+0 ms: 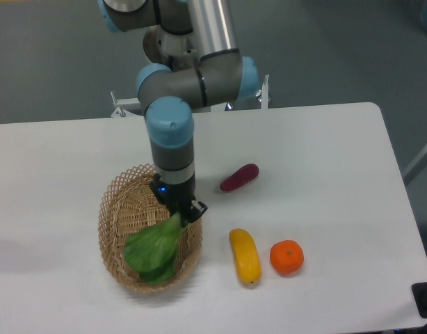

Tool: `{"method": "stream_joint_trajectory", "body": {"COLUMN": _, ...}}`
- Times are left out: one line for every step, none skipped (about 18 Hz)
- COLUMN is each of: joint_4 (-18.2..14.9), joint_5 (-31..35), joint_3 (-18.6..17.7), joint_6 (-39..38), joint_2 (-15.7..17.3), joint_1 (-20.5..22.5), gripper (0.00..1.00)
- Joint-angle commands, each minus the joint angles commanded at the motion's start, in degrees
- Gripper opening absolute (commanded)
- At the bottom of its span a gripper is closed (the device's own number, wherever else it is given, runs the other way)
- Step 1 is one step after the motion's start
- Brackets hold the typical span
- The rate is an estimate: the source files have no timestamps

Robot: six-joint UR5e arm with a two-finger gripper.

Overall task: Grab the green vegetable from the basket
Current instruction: 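Lift the bok choy out of the basket and carry it beside the orange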

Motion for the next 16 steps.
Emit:
{"method": "stream_joint_trajectory", "body": {"joint_4": -0.26, "joint_5": -0.09, "joint_3": 0.52, "joint_6": 1.32, "joint_2": 0.52, "joint_1": 0.88, "gripper": 0.36}}
{"method": "stream_joint_trajectory", "body": {"joint_4": -0.53, "joint_5": -0.09, "joint_3": 0.97, "joint_6": 2.29, "joint_2": 1.49, "joint_1": 2.10, "gripper": 0.36}}
{"method": "stream_joint_trajectory", "body": {"joint_4": -0.70, "joint_5": -0.17, "joint_3": 1.58, "joint_6": 3.17, "joint_2": 1.93, "joint_1": 3.16, "gripper": 0.36}}
{"method": "stream_joint_trajectory", "body": {"joint_4": -0.79, "joint_5": -0.26, "joint_3": 2.37, "joint_6": 4.49, "joint_2": 1.94, "joint_1": 4.39, "gripper": 0.36}}
{"method": "stream_joint_trajectory", "body": {"joint_4": -0.79, "joint_5": -0.70, "joint_3": 2.90, "joint_6": 6.15, "joint_2": 2.02, "joint_1": 5.53, "gripper": 0.36}}
{"method": "stream_joint_trajectory", "body": {"joint_4": -0.79, "joint_5": -0.96, "joint_3": 3.34, "joint_6": 8.00, "joint_2": 2.02, "joint_1": 7.11, "gripper": 0.36}}
{"method": "stream_joint_trajectory", "body": {"joint_4": -0.79, "joint_5": -1.05, "joint_3": 3.60, "joint_6": 10.02, "joint_2": 2.02, "joint_1": 8.52, "gripper": 0.36}}
{"method": "stream_joint_trajectory", "body": {"joint_4": -0.79, "joint_5": -1.05, "joint_3": 3.69, "joint_6": 11.95, "joint_2": 2.02, "joint_1": 10.01, "gripper": 0.36}}
{"method": "stream_joint_trajectory", "body": {"joint_4": -0.79, "joint_5": -1.05, "joint_3": 3.69, "joint_6": 14.15, "joint_2": 2.02, "joint_1": 11.85, "gripper": 0.36}}
{"method": "stream_joint_trajectory", "body": {"joint_4": -0.79, "joint_5": -0.97, "joint_3": 3.69, "joint_6": 16.26, "joint_2": 2.02, "joint_1": 13.53, "gripper": 0.36}}
{"method": "stream_joint_trajectory", "body": {"joint_4": -0.79, "joint_5": -1.05, "joint_3": 3.96, "joint_6": 18.28, "joint_2": 2.02, "joint_1": 15.02, "gripper": 0.36}}
{"method": "stream_joint_trajectory", "body": {"joint_4": -0.88, "joint_5": -1.05, "joint_3": 4.48, "joint_6": 19.86, "joint_2": 2.02, "joint_1": 16.60, "gripper": 0.36}}
{"method": "stream_joint_trajectory", "body": {"joint_4": -1.14, "joint_5": -1.05, "joint_3": 5.09, "joint_6": 21.19, "joint_2": 2.02, "joint_1": 17.75, "gripper": 0.36}}
{"method": "stream_joint_trajectory", "body": {"joint_4": -1.67, "joint_5": -1.14, "joint_3": 5.97, "joint_6": 22.33, "joint_2": 2.02, "joint_1": 18.72, "gripper": 0.36}}
{"method": "stream_joint_trajectory", "body": {"joint_4": -1.93, "joint_5": -1.14, "joint_3": 6.94, "joint_6": 22.95, "joint_2": 2.02, "joint_1": 19.60, "gripper": 0.36}}
{"method": "stream_joint_trajectory", "body": {"joint_4": -2.11, "joint_5": -1.14, "joint_3": 7.64, "joint_6": 23.13, "joint_2": 1.76, "joint_1": 20.30, "gripper": 0.36}}
